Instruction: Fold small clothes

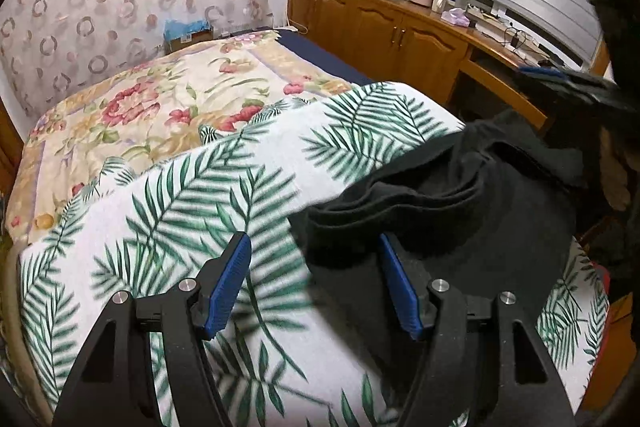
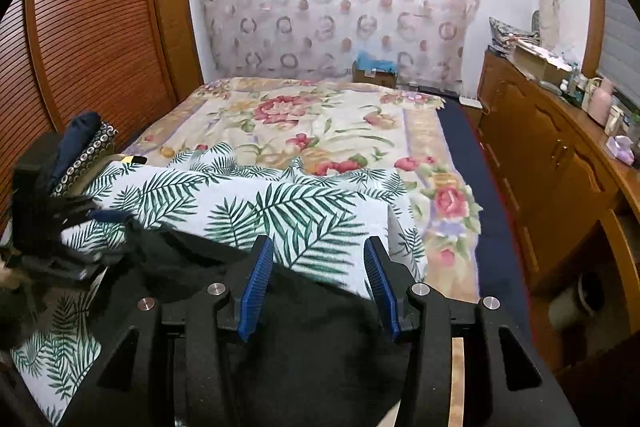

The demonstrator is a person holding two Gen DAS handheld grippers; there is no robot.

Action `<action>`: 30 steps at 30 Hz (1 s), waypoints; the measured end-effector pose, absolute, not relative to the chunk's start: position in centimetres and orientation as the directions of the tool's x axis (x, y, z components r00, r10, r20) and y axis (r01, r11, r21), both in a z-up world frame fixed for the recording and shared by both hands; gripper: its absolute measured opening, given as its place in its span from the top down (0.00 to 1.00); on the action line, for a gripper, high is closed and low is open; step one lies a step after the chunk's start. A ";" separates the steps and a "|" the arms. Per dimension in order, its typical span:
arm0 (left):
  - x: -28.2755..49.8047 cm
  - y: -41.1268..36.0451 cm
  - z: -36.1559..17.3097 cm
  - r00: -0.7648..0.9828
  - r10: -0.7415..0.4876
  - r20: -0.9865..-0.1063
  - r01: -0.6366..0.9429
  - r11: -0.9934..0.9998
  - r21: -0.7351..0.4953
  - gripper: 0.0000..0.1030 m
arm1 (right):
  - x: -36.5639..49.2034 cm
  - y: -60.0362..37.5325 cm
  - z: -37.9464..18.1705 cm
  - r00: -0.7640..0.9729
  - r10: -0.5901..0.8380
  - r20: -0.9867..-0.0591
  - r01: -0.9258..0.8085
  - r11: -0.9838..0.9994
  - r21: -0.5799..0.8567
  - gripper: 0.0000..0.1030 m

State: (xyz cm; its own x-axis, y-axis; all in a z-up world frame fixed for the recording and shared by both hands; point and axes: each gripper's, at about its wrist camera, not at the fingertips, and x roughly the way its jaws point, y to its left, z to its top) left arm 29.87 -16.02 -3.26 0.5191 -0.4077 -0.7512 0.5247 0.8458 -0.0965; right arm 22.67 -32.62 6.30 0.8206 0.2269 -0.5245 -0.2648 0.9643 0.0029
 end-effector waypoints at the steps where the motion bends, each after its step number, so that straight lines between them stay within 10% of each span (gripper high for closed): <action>1: 30.1 -16.0 -3.3 0.524 -0.404 -0.749 0.521 0.849 -0.093 0.35 | 21.9 -32.6 6.2 0.821 0.227 -0.524 -0.265 0.964 0.004 0.52; 16: 31.8 -15.6 -5.1 0.480 -0.427 -0.766 0.507 0.848 -0.156 0.35 | 17.5 -31.3 3.0 0.730 0.229 -0.644 -0.339 0.939 -0.051 0.54; 21: 32.0 -15.5 -5.2 0.472 -0.434 -0.768 0.505 0.847 -0.168 0.33 | 18.3 -31.7 3.9 0.739 0.207 -0.641 -0.337 0.938 -0.086 0.93; 30: 31.8 -15.6 -5.3 0.471 -0.429 -0.770 0.505 0.847 -0.163 0.33 | 21.9 -34.8 7.2 0.830 0.078 -0.552 -0.155 0.983 -0.095 0.81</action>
State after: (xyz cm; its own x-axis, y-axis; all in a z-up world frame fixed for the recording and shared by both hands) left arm 31.84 -15.63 -5.30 0.4712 -0.4294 -0.7704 0.5052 0.8474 -0.1633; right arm 21.91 -34.83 7.24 0.8302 0.0775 -0.5521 -0.1548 0.9834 -0.0947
